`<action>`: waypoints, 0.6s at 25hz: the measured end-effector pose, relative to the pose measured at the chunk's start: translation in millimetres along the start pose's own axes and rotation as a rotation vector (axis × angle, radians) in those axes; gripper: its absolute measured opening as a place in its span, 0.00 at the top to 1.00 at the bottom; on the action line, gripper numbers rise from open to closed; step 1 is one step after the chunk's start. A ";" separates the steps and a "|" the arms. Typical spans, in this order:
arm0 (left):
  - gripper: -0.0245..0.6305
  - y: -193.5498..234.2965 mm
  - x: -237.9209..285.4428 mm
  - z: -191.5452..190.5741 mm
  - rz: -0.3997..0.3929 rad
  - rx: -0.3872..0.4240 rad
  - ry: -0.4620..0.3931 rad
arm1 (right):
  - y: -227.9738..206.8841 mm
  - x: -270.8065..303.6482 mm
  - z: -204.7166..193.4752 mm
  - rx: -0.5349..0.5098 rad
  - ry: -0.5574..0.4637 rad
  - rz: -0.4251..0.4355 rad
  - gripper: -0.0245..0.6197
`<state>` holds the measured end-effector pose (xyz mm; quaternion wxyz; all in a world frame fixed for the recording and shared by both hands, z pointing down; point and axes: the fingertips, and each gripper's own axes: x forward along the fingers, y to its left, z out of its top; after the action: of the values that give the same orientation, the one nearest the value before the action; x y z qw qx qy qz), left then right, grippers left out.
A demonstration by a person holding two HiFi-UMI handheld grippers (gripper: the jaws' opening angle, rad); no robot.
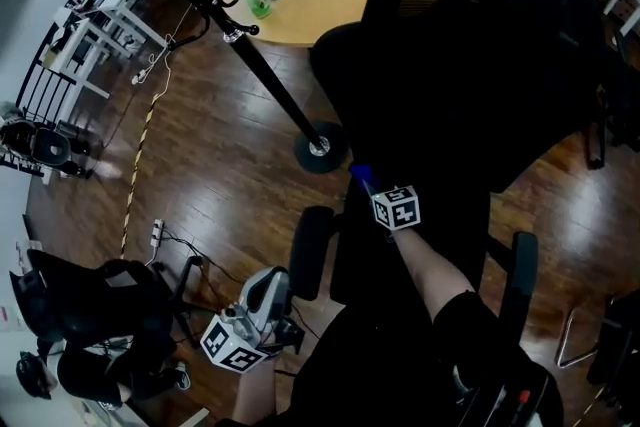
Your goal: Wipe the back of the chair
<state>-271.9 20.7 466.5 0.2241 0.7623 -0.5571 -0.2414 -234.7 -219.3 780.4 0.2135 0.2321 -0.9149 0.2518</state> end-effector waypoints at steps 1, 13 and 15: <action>0.97 1.3 -2.2 -1.3 0.005 0.002 0.003 | -8.6 -2.1 -0.9 -0.013 0.002 -0.008 0.90; 0.97 -4.3 87.5 -35.5 -0.224 -0.051 0.169 | -182.3 -157.9 -23.0 0.177 -0.093 -0.416 0.90; 0.97 -13.9 106.8 -48.8 -0.274 -0.058 0.200 | -206.8 -194.2 -31.3 0.225 -0.118 -0.486 0.90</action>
<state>-203.4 -74.2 483.6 0.2652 0.8447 -0.4155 -0.2085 39.6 -298.5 781.2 0.1866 0.4814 -0.8095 0.2794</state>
